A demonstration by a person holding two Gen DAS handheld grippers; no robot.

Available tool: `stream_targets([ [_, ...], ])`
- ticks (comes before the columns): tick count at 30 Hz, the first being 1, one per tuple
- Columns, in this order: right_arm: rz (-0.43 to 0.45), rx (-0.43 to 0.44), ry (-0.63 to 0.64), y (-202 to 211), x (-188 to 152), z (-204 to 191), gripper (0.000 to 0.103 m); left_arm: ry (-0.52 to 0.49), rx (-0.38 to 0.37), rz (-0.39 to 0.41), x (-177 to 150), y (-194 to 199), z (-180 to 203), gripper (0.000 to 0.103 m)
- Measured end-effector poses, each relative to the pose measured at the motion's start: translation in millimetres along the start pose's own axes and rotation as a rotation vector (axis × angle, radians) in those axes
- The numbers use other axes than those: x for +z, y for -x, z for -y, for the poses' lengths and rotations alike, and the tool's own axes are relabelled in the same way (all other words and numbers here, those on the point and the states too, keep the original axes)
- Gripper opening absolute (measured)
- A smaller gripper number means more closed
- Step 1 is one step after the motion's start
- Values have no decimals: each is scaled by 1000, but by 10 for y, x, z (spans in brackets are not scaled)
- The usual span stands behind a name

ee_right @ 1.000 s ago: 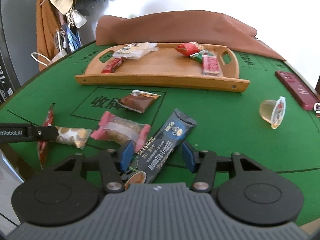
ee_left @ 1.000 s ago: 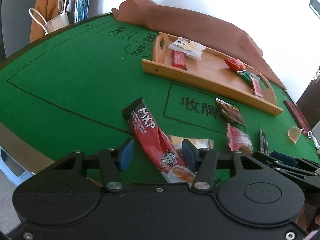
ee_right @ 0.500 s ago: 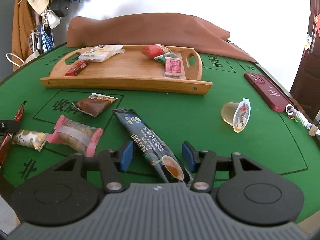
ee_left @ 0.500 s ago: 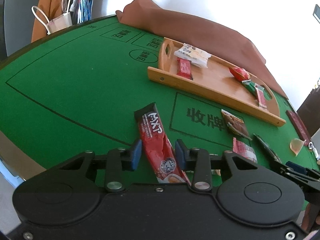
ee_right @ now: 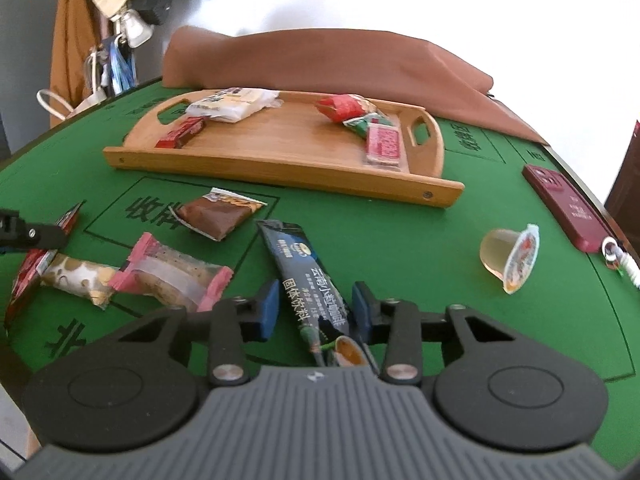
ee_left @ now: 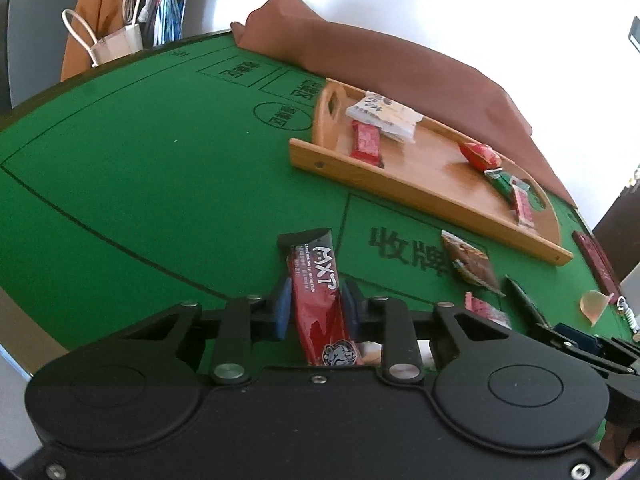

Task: Organize snacks
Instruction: 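Grasp the red MXT stick with the left tool while the right tool grasps the dark blue coffee stick, then carry the MXT stick and coffee stick over the tray with both tools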

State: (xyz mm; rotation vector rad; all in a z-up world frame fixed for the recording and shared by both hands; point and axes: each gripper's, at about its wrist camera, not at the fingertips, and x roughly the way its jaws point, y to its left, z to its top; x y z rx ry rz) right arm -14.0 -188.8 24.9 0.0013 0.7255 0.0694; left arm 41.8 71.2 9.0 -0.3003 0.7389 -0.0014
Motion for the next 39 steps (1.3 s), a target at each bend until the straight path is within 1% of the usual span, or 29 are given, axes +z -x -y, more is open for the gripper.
stream_targets([
  [2,-4,15,2,-5,23,9,39,-30,2,11,19,18,56,25],
  [6,-12,53,-41,7,96,96,32,-67,-5,37,110,58,136,25],
  [8,-4,64,-61,29,128,129,20,-88,-6,54,166,79,179,25],
  [9,4,67,-67,46,142,139,19,-95,-7,61,195,84,199,25],
  [10,12,62,-70,62,159,144,15,-101,-9,64,222,85,217,25],
  [11,19,58,-70,72,174,147,13,-108,-13,68,250,85,237,25],
  [12,22,56,-67,73,184,153,13,-116,-17,72,275,82,261,25],
  [15,13,63,-73,40,185,175,19,-140,-18,84,320,79,327,25],
  [16,9,67,-69,26,177,178,34,-145,-21,84,325,79,342,25],
  [17,3,66,-64,11,168,177,41,-148,-27,82,328,71,356,25],
  [18,-7,63,-59,-11,154,173,41,-149,-33,79,328,66,362,25],
  [19,-11,64,-53,-27,140,168,43,-151,-38,73,330,53,376,25],
  [20,-17,66,-48,-47,129,162,47,-152,-43,68,329,50,385,25],
  [22,-37,86,-55,-84,113,164,50,-158,-48,61,324,31,407,25],
  [24,-29,100,-59,-86,109,172,54,-161,-50,55,319,16,423,25],
  [26,-29,122,-78,-105,126,198,61,-163,-53,50,320,-1,434,25],
  [27,-30,128,-84,-127,137,204,62,-163,-54,47,324,-13,439,25],
  [31,-22,88,-63,-209,181,163,62,-176,-50,44,349,-57,475,25],
  [32,-21,78,-61,-230,193,151,59,-179,-49,44,357,-71,486,25],
  [33,-22,69,-58,-247,205,138,51,-180,-51,43,366,-81,494,25],
  [34,-22,61,-55,-254,216,127,39,-180,-55,40,377,-94,503,25],
  [35,-22,52,-56,-261,226,117,34,-181,-57,39,388,-101,510,25],
  [39,-32,80,-80,-258,245,146,34,-197,-56,41,412,-131,558,25],
])
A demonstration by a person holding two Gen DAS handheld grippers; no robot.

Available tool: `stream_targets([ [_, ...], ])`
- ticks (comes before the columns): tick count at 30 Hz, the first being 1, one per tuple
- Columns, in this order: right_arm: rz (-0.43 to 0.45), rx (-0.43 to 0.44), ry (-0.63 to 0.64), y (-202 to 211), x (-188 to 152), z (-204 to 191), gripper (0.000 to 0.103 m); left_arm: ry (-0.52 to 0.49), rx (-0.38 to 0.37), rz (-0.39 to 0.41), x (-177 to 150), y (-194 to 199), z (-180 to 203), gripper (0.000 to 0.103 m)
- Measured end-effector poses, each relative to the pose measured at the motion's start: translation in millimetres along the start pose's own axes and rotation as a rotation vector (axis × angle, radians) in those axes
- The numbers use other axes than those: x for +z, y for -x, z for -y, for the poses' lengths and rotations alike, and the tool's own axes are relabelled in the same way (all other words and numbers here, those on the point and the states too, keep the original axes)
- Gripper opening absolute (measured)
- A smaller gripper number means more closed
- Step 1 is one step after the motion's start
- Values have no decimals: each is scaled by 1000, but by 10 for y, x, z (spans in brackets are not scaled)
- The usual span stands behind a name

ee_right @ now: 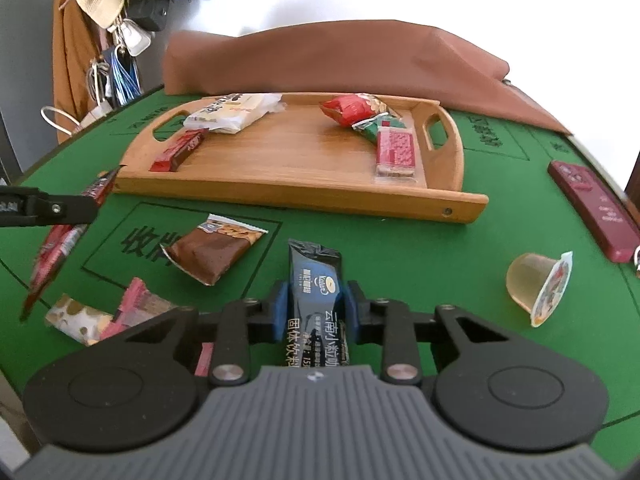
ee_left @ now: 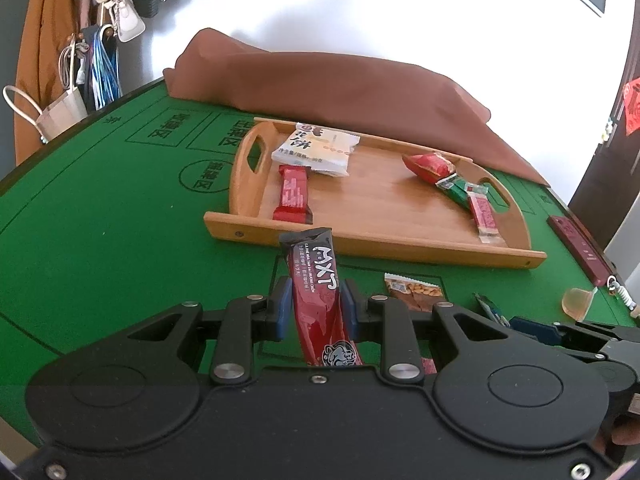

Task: Organize snacks
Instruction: 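Carry the MXT stick and coffee stick over the tray with both tools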

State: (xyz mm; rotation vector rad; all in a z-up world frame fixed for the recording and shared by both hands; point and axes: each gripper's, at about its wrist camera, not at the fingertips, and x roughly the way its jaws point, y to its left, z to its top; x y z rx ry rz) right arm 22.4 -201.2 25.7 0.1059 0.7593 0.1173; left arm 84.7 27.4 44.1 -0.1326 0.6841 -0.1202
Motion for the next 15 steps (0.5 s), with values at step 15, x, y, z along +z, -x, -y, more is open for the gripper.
stream_targets([
  [15,69,72,-80,101,636,243,34,-48,-42,15,613,-218,84,25],
])
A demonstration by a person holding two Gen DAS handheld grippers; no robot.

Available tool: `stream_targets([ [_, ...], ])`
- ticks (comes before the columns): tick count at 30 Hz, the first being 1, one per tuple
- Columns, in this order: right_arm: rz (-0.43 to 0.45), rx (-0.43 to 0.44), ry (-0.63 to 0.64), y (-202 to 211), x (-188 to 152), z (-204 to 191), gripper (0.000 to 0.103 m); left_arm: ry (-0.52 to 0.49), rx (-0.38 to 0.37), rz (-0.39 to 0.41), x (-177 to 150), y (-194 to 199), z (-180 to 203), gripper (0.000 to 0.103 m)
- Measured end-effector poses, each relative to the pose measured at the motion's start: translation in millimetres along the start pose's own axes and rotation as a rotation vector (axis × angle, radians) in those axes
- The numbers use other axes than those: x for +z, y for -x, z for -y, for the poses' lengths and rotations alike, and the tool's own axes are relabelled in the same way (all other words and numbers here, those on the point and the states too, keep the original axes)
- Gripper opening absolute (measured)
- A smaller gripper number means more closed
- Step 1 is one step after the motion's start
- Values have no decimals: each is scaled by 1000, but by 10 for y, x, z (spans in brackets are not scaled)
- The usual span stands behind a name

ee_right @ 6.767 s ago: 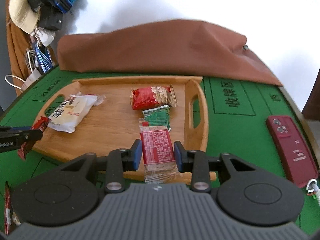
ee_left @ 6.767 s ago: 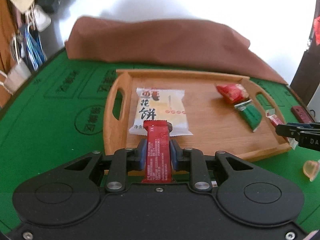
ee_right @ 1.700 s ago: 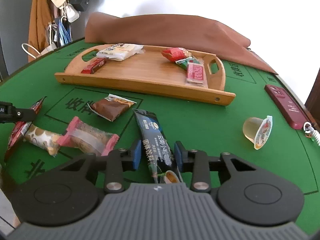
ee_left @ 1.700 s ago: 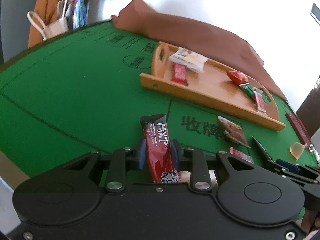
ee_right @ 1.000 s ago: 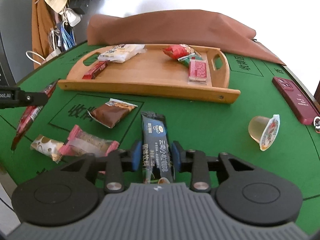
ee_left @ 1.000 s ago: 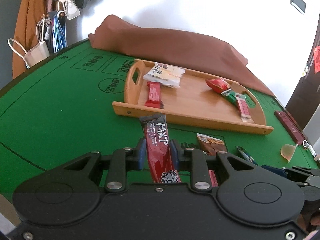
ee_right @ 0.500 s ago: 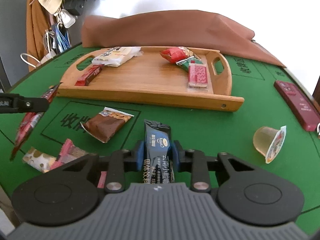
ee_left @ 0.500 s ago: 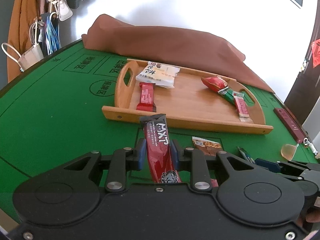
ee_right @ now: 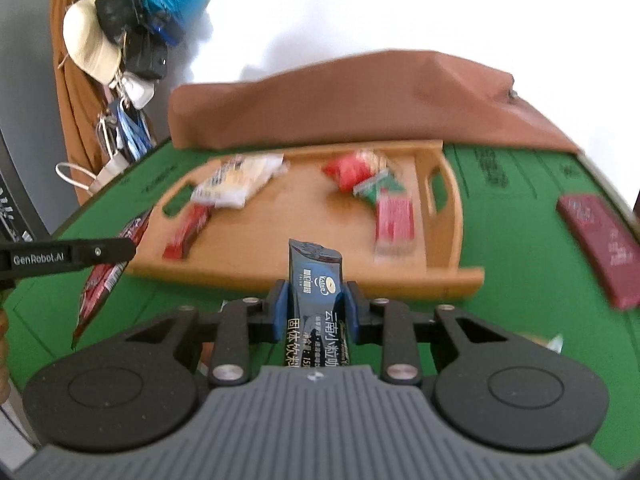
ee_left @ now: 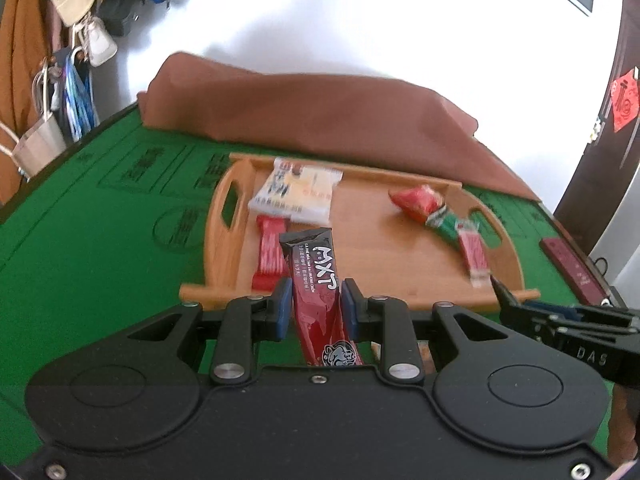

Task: Organize snacks
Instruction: 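Carry the MXT stick and coffee stick over the tray with both tools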

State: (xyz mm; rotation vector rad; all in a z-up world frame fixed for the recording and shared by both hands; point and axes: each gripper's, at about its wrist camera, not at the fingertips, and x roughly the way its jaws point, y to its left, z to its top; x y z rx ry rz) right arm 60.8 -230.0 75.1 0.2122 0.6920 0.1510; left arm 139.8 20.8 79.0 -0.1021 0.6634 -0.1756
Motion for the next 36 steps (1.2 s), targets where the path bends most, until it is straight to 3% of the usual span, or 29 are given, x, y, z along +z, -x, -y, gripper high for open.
stream_targets([
  [4,-7,7,1,-149,321,10,34,-34,-6,13,265,-140,87,25],
  [9,-16,-9,5,-466,668,-50,34,-54,-43,-28,547,-462,204,25],
  [13,-81,32,-65,-813,842,-5,34,-79,-32,-65,658,-788,277,25],
  [24,-182,6,-175,-1496,782,145,34,-187,-4,-144,598,-1381,358,25],
  [28,-157,-45,-197,-1598,752,177,34,-237,34,-127,566,-1480,383,26],
  [36,-139,-51,-246,-1691,754,245,34,-266,39,-115,563,-1621,366,26],
])
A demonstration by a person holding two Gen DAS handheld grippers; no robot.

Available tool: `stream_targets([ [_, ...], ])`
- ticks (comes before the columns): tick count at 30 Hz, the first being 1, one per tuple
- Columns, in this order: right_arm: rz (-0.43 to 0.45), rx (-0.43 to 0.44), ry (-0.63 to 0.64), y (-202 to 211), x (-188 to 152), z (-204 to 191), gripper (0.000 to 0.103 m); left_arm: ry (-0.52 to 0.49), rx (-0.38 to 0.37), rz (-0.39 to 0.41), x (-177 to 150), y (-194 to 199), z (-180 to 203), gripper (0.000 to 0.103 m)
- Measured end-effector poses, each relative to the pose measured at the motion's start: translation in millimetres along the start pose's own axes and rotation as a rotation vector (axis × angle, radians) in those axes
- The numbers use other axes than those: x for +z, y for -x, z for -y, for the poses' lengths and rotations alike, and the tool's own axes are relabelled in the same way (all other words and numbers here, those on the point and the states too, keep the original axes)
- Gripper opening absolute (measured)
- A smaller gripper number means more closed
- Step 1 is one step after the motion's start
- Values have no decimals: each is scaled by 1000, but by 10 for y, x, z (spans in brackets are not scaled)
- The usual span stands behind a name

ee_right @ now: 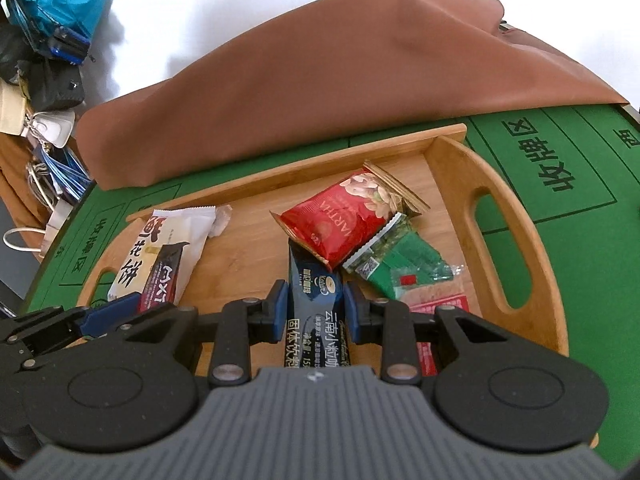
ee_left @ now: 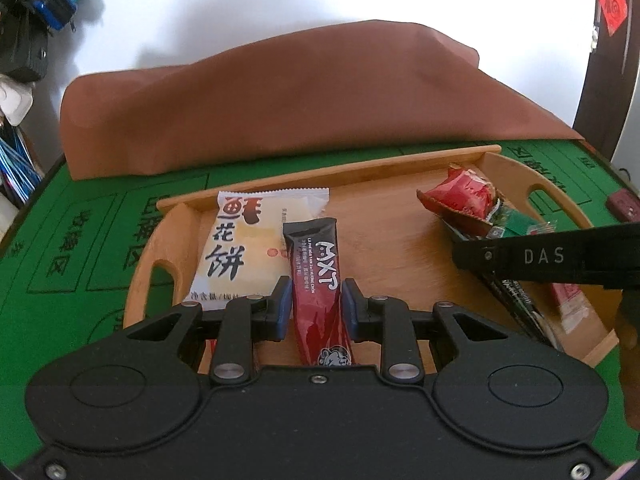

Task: Organize snacks
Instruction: 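Carry the MXT stick and coffee stick over the tray with both tools, then open both tools to release the sticks on the tray and withdraw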

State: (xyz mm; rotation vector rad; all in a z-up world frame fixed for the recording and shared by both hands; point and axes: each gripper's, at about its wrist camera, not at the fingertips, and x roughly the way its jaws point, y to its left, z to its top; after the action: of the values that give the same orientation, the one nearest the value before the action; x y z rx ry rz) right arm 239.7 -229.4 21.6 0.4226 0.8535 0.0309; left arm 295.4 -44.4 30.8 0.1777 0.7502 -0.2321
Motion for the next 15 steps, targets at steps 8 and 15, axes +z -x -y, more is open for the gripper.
stream_targets([
  [8,11,-12,11,-42,7,-29,34,5,9,11,18,-36,16,26],
  [15,16,-20,40,-54,10,-66,34,-3,24,20,-13,-29,46,29],
])
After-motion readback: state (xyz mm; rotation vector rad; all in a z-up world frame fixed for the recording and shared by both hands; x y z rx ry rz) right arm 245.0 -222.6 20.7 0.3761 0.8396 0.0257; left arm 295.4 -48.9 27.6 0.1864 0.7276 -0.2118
